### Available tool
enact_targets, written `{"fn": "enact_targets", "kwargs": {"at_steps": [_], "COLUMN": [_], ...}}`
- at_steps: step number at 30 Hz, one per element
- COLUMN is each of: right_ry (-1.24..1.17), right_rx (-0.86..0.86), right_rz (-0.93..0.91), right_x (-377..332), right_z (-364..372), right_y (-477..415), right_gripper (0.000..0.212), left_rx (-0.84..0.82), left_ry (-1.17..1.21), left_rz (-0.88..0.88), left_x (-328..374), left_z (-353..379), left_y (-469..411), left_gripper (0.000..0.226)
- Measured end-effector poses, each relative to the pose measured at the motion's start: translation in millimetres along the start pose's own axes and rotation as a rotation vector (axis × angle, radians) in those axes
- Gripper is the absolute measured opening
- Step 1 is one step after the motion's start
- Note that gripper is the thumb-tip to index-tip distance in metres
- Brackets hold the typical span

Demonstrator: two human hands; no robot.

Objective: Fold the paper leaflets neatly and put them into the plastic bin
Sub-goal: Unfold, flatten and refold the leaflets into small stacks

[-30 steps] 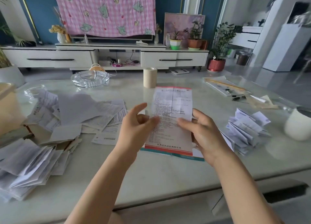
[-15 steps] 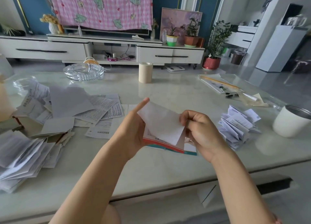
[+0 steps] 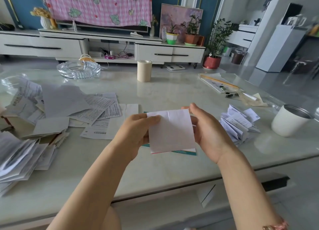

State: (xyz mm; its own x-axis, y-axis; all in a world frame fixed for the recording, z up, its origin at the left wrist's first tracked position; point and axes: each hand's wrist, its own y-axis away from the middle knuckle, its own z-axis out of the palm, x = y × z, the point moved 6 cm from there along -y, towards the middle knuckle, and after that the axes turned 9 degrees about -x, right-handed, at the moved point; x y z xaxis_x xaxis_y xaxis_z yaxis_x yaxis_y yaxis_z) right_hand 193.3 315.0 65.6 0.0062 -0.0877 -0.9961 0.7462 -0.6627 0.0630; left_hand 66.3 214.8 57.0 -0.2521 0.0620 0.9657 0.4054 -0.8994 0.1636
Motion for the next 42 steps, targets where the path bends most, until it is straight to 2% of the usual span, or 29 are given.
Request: {"fn": "enact_targets", "kwargs": {"at_steps": [2, 5, 7, 10, 12, 15, 19, 22, 25, 28, 30, 33, 34, 40, 42], "right_ry": [0.125, 0.149, 0.202, 0.317, 0.279, 0.207, 0.467, 0.411, 0.334, 0.334, 0.312, 0.273, 0.263, 0.269, 0.277], "right_rx": [0.015, 0.106, 0.180, 0.235, 0.184, 0.057, 0.056, 0.063, 0.105, 0.134, 0.171, 0.261, 0.284, 0.356, 0.346], "right_rz": [-0.022, -0.107, -0.140, -0.230, -0.255, -0.185, -0.143, -0.057, -0.024, 0.012, 0.029, -0.018, -0.038, -0.025, -0.013], "right_x": [0.0, -2.4, -3.7, -11.5, -15.0, -11.5, 0.5, 11.0, 13.1, 16.5, 17.4, 15.6, 14.3, 12.0, 12.1], "right_z": [0.7, 1.4, -0.2, 1.2, 7.0, 16.1, 22.0, 21.4, 14.2, 2.5, -6.1, -19.3, -22.5, -47.4, -50.6], "right_y": [-0.1, 1.8, 3.0, 6.1, 7.8, 7.5, 6.3, 6.7, 8.7, 7.8, 9.0, 13.7, 14.8, 22.3, 25.9], "right_gripper": [0.031, 0.020, 0.025, 0.035, 0.039, 0.049, 0.013, 0.020, 0.030, 0.025, 0.016, 0.017, 0.019, 0.022, 0.021], "left_rx": [0.016, -0.012, -0.024, 0.105, 0.206, 0.254, 0.223, 0.199, 0.173, 0.215, 0.223, 0.139, 0.094, -0.155, -0.159], "left_ry": [-0.047, -0.094, -0.125, -0.228, -0.246, -0.182, 0.126, 0.294, 0.180, 0.025, -0.009, 0.070, 0.089, 0.183, 0.220], "left_rz": [0.028, 0.034, 0.050, 0.121, 0.162, 0.157, 0.056, 0.006, 0.015, 0.089, 0.109, 0.049, 0.022, -0.107, -0.139], "left_x": [0.5, 0.1, -0.1, 1.6, 2.2, -1.4, -10.3, -15.3, -16.6, -11.5, -9.7, -10.7, -12.4, -29.7, -34.1], "left_z": [0.7, 6.0, 10.3, 9.2, 8.1, 8.9, 17.1, 23.9, 29.3, 34.5, 39.4, 51.3, 54.1, 78.7, 85.1], "left_y": [-1.0, -1.0, -0.5, -1.6, -2.1, -6.3, -11.7, -12.9, -15.5, -11.8, -11.6, -12.6, -13.2, -17.6, -20.9], "left_gripper": [0.008, 0.008, 0.009, 0.004, 0.005, 0.011, 0.024, 0.036, 0.045, 0.016, 0.018, 0.046, 0.049, 0.009, 0.010]}}
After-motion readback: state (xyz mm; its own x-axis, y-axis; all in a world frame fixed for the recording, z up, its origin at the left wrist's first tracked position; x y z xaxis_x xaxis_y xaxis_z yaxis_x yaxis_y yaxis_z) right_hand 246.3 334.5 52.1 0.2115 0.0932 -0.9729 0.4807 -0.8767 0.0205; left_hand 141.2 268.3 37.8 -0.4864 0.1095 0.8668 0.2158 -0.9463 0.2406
